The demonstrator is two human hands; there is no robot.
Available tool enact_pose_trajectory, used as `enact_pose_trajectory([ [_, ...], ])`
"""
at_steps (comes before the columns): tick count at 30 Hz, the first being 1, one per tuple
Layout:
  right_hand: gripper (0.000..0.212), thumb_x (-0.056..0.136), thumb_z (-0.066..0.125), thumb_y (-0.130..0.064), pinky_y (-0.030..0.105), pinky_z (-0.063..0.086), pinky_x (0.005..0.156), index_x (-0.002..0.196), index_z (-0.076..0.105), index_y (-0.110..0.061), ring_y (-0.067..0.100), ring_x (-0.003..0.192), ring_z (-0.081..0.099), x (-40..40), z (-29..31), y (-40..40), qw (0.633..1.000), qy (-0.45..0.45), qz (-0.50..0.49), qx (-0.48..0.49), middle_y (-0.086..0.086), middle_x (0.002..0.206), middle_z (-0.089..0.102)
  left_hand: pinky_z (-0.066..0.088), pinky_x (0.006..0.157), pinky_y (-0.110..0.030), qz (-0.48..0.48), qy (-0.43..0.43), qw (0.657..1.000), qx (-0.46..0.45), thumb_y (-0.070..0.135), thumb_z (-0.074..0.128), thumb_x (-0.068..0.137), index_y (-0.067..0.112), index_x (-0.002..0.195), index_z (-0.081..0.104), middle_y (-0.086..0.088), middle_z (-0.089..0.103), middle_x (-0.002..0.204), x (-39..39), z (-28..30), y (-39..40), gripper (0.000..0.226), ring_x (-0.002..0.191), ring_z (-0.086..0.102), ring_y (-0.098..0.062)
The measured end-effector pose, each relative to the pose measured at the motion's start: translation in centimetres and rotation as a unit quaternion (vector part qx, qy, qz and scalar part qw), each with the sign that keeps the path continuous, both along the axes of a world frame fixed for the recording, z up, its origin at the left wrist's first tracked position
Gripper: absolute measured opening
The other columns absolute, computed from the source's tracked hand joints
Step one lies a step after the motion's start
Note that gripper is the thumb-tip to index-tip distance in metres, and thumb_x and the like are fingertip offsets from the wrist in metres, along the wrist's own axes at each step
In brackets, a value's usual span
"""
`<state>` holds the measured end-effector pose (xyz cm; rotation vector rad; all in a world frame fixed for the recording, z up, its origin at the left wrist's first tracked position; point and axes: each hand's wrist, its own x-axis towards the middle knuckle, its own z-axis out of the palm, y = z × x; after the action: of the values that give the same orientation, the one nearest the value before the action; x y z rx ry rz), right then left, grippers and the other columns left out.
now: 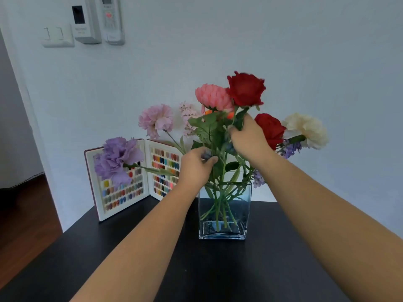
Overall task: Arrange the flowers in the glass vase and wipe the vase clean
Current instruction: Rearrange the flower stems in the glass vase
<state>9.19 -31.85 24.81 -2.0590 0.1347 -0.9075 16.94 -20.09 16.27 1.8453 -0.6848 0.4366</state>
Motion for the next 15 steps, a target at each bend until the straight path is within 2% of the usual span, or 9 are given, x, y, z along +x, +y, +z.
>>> enact_pose_trajectory([
  [2,0.014,0.091,0.049,-0.017,0.043,0.056,0.075,0.104,0.052,-0.012,0.033,0.082,0.067,0.2,-0.9,0.0,0.997,0.028,-0.042,-0.056,0.012,0.096,0.066,0.054,0.069,-0.031,0.015,-0.014,1.0,0.022,0.021,0.073,0.089,0.013,0.082,0.067,0.005,0.063,0.074,0.0,0.2,0.2,0.012,0.074,0.063,-0.022],
  [4,0.01,0.092,0.052,-0.019,0.033,0.049,0.072,0.089,0.051,-0.009,0.035,0.086,0.064,0.4,-1.7,0.1,0.991,0.061,-0.07,-0.092,0.01,0.087,0.063,0.055,0.07,-0.035,0.023,-0.026,0.998,0.057,0.021,0.071,0.091,0.004,0.085,0.071,-0.009,0.07,0.079,-0.2,0.6,0.5,0.017,0.075,0.066,-0.029],
  [5,0.016,0.092,0.053,-0.02,0.031,0.046,0.069,0.08,0.048,-0.01,0.035,0.086,0.063,0.5,-2.2,0.2,0.989,0.08,-0.078,-0.101,0.009,0.08,0.06,0.056,0.071,-0.038,0.022,-0.026,0.997,0.073,0.02,0.069,0.092,0.001,0.088,0.072,-0.015,0.072,0.082,-0.3,0.8,0.6,0.019,0.077,0.067,-0.031],
  [7,0.023,0.093,0.053,-0.021,0.03,0.041,0.064,0.073,0.044,-0.014,0.034,0.082,0.062,0.7,-3.1,0.2,0.986,0.1,-0.08,-0.103,0.004,0.068,0.052,0.055,0.069,-0.037,0.021,-0.024,0.994,0.103,0.02,0.066,0.095,0.0,0.088,0.071,-0.017,0.071,0.082,-0.7,1.0,0.7,0.021,0.076,0.067,-0.031],
  [9,0.016,0.094,0.053,-0.021,0.029,0.042,0.062,0.082,0.049,-0.011,0.031,0.079,0.062,0.8,-3.5,0.2,0.988,0.092,-0.074,-0.101,0.003,0.069,0.053,0.044,0.06,-0.03,0.031,-0.029,0.989,0.139,0.019,0.062,0.097,0.005,0.083,0.066,-0.01,0.065,0.076,-1.2,1.0,1.0,0.02,0.072,0.063,-0.028],
  [11,0.01,0.094,0.053,-0.021,0.033,0.05,0.064,0.093,0.053,-0.011,0.03,0.076,0.065,0.7,-3.8,0.3,0.992,0.075,-0.051,-0.084,0.007,0.075,0.061,0.039,0.062,-0.026,0.041,-0.045,0.986,0.156,0.017,0.059,0.099,0.004,0.092,0.069,-0.01,0.062,0.083,-1.9,0.8,1.5,0.018,0.08,0.063,-0.028],
  [13,0.006,0.094,0.053,-0.022,0.028,0.05,0.061,0.094,0.053,-0.016,0.025,0.072,0.065,0.7,-4.1,0.2,0.994,0.059,-0.039,-0.082,0.005,0.076,0.063,0.041,0.072,-0.021,0.043,-0.071,0.989,0.121,0.017,0.059,0.098,0.002,0.112,0.071,-0.013,0.065,0.1,-2.9,-0.3,2.4,0.024,0.092,0.063,-0.026],
  [15,0.005,0.094,0.054,-0.023,0.02,0.039,0.05,0.095,0.049,-0.021,0.015,0.065,0.059,0.5,-4.5,0.0,0.994,0.044,-0.042,-0.09,-0.002,0.072,0.058,0.043,0.076,-0.007,0.045,-0.067,0.996,0.029,0.022,0.064,0.096,0.012,0.122,0.071,-0.002,0.066,0.102,-4.4,-2.1,3.8,0.029,0.089,0.064,-0.011],
])
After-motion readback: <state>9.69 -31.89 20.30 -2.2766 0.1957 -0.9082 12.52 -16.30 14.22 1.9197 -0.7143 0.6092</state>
